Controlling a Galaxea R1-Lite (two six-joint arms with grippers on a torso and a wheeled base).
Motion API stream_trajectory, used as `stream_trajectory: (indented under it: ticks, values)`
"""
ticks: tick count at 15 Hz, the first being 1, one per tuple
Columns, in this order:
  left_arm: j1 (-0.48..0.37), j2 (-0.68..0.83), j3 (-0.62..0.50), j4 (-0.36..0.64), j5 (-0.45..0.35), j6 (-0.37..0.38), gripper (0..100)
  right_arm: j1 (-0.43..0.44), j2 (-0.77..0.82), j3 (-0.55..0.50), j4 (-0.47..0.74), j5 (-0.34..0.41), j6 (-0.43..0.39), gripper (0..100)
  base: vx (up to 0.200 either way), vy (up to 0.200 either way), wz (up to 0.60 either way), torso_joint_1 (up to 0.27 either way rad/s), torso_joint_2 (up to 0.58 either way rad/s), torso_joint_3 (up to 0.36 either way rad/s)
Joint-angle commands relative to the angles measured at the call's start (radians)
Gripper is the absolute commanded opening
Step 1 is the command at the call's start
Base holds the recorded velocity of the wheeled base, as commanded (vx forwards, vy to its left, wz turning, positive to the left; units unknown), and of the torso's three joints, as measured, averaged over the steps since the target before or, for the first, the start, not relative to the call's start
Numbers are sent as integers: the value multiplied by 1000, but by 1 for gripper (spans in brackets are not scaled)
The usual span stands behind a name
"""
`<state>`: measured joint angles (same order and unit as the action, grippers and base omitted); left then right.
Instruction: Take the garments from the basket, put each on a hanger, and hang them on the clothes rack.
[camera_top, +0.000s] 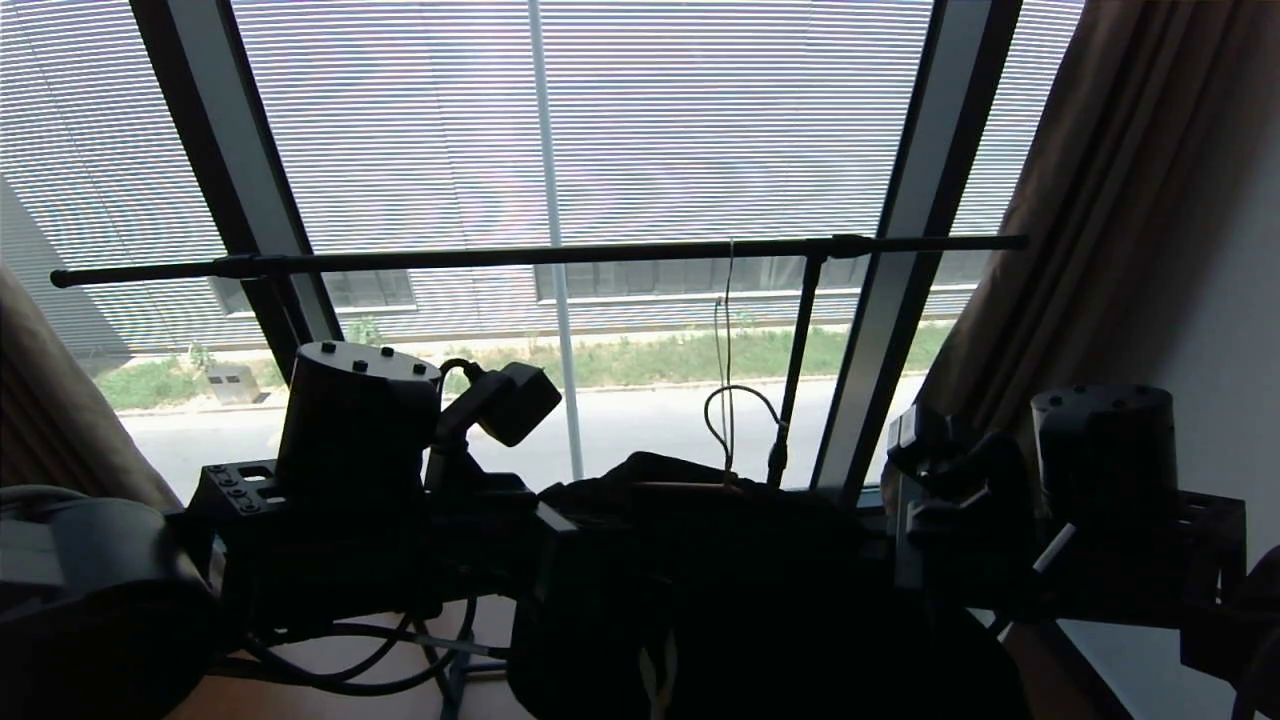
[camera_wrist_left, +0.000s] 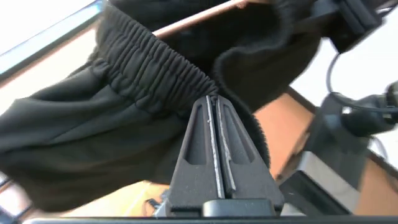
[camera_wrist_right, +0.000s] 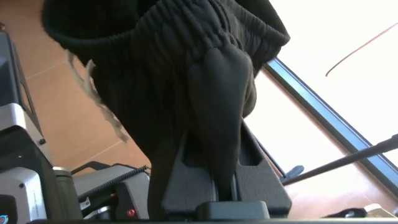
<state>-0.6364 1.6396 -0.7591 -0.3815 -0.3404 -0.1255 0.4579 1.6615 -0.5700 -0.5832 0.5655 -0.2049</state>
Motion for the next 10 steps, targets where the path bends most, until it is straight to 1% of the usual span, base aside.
stream_trajectory:
  ticks: [1, 3, 5, 6, 8, 10]
  values:
    - [11, 11, -2, -4, 3, 3, 0, -1, 1, 16, -12, 10, -1, 0, 0, 0, 0, 0, 0, 0]
    - [20, 8, -2, -4, 4, 3, 0, -1, 3, 21, -21, 14, -1, 0, 0, 0, 0, 0, 0, 0]
    - [23, 0, 0, -4, 9, 30, 0, -1, 6, 41, -61, 60, -1, 0, 0, 0, 0, 0, 0, 0]
    - [24, -3, 1, -4, 15, 41, 0, -1, 6, 50, -79, 68, -1, 0, 0, 0, 0, 0, 0, 0]
    - [27, -32, 9, -4, 29, 70, 0, -2, 12, 93, -176, 108, -1, 0, 0, 0, 0, 0, 0, 0]
    - [37, -61, 29, -4, 29, 115, 0, -2, 27, 108, -241, 114, 10, 0, 0, 0, 0, 0, 0, 0]
